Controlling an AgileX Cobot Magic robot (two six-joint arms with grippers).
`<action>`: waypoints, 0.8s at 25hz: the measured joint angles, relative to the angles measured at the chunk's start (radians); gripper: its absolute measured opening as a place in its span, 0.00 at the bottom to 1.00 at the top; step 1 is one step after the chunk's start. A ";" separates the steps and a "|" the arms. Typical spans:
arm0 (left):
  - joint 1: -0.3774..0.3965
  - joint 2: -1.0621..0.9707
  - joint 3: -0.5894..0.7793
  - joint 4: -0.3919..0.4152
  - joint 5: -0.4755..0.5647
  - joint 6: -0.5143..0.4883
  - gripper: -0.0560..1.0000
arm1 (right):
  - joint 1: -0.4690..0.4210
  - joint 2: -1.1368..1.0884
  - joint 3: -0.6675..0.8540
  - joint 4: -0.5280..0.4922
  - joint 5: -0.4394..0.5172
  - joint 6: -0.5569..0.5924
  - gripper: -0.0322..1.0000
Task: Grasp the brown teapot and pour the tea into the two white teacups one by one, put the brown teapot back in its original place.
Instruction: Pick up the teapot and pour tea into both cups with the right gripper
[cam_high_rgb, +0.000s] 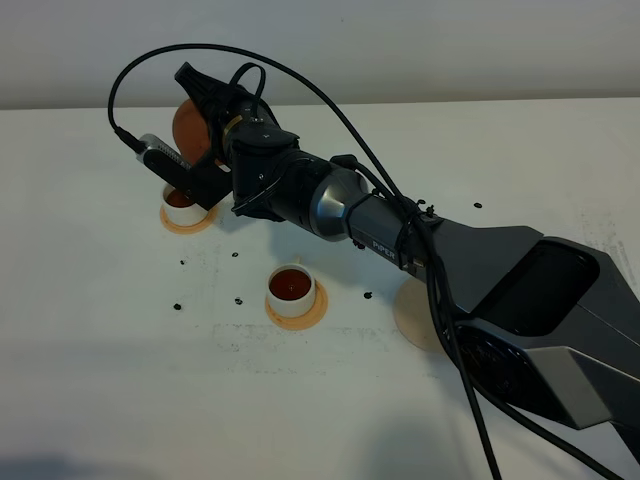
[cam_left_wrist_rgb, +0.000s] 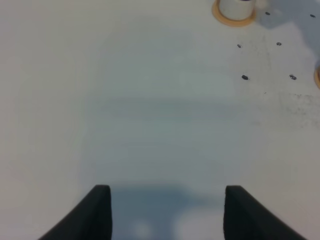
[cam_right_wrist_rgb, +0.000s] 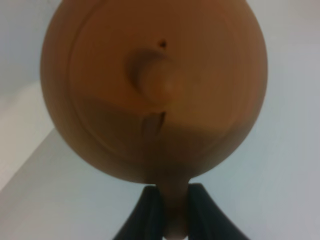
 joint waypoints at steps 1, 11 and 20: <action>0.000 0.000 0.000 0.000 0.000 0.000 0.51 | 0.000 0.000 0.000 0.000 0.000 0.000 0.15; 0.000 0.000 0.000 0.000 0.000 0.000 0.51 | 0.000 0.000 0.000 -0.001 -0.002 -0.012 0.15; 0.000 0.000 0.000 0.000 0.000 0.000 0.51 | 0.000 0.000 0.000 -0.022 -0.003 -0.018 0.15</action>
